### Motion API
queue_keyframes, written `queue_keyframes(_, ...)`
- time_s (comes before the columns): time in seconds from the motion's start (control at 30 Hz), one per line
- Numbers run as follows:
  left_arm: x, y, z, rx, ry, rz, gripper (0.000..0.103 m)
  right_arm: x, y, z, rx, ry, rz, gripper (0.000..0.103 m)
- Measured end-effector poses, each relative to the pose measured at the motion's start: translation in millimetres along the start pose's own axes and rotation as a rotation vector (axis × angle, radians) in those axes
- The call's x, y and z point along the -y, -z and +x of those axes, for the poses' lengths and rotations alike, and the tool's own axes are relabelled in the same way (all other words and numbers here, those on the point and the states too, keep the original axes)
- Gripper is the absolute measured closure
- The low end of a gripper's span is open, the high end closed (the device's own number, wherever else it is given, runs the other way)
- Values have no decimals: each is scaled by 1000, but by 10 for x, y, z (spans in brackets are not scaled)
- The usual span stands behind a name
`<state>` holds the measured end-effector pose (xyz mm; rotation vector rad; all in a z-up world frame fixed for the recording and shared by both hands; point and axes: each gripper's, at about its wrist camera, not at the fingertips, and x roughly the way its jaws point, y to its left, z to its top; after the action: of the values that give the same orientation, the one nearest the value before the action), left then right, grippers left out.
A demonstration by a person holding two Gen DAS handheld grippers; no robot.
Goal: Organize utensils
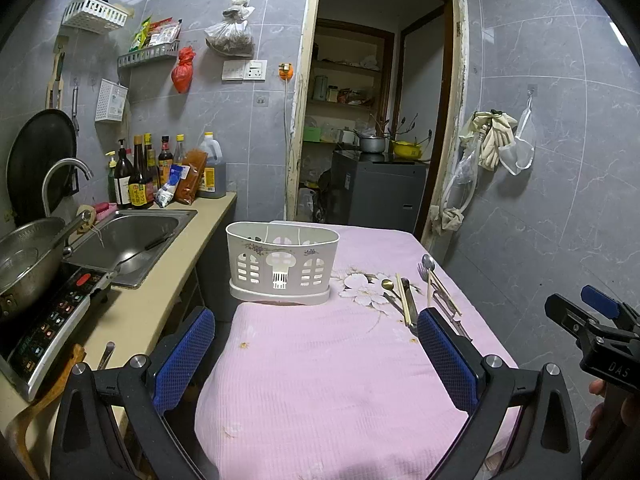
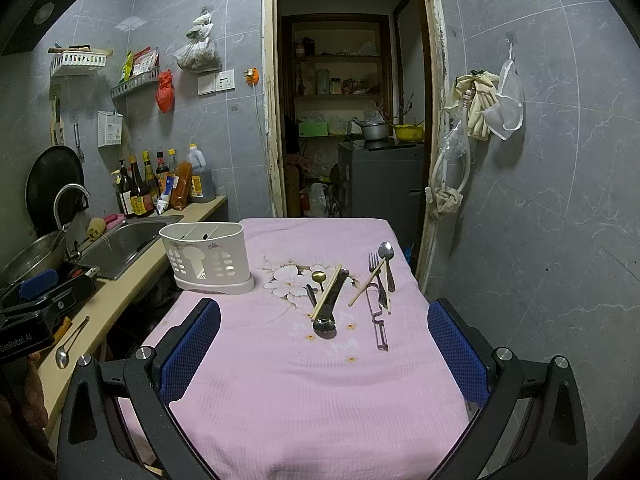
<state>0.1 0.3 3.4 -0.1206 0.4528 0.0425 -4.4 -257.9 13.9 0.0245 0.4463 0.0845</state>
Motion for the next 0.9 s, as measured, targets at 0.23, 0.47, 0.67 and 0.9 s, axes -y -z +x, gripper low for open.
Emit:
queue_keyframes(0.23,7,5,1,1,-3,1,1,-8,-3,0,0,-1,0,1)
queue_keyframes(0.47,-5,17,7,0,-2,2,1,-8,-8,-1,-1,0,0,1)
queue_keyframes(0.67,-5,16,7,0,-2,1,1,-3,-8,-4,-2,1,0,1)
queue_keyframes(0.9,-5,16,7,-1,-2,1,1,-2,-10,-4,-2,0,-1,1)
